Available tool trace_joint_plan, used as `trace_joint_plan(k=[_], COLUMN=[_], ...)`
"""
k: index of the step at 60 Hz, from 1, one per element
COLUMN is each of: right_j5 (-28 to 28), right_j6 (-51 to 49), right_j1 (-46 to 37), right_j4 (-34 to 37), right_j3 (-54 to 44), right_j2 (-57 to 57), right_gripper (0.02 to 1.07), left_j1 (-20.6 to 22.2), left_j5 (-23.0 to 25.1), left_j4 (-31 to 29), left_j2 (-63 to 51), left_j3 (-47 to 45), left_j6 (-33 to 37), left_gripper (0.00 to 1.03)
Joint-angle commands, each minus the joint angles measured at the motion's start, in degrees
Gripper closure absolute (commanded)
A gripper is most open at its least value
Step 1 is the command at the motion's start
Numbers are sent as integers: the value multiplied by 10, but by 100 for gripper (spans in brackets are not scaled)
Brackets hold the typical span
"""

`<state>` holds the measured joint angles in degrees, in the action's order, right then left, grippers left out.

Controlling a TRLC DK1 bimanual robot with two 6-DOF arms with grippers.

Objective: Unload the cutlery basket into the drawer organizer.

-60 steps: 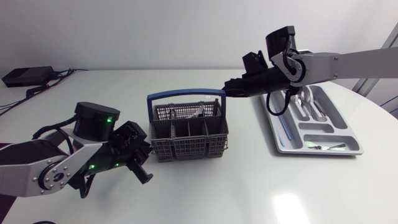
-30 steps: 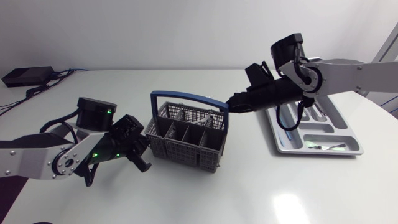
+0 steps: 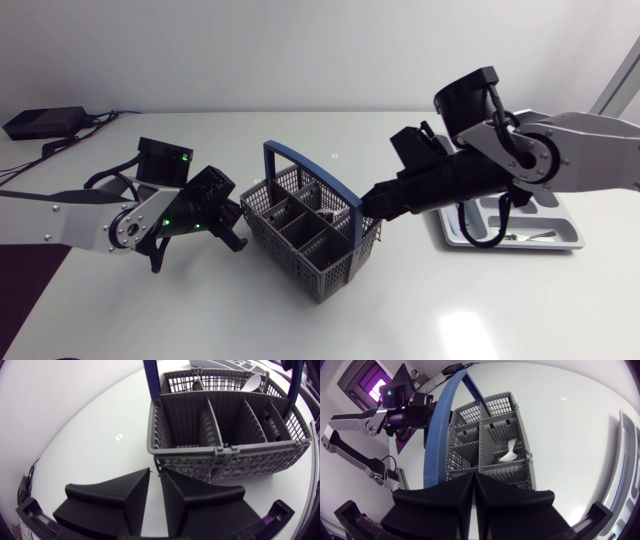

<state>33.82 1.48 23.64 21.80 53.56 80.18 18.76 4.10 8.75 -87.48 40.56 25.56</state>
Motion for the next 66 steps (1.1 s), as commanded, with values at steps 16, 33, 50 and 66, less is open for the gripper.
trace_joint_plan(k=[16,33,50,66], right_j5=[-85,-133,-154,-169], right_j6=[-53,-107,-125,-123], right_j1=[-36,-50,-40,-18], right_j4=[32,31,29,25], right_j3=[-43,-34,-27,-22], right_j2=[-71,-41,-15,-1], right_gripper=[60,60,61,67], left_j1=[-9,20,51,59], left_j5=[12,13,13,13], left_j4=[-26,-117,-154,-155], left_j2=[64,188,238,241], left_j3=[-10,-43,-58,-65], left_j6=[7,5,-12,-17], left_gripper=[77,66,66,66])
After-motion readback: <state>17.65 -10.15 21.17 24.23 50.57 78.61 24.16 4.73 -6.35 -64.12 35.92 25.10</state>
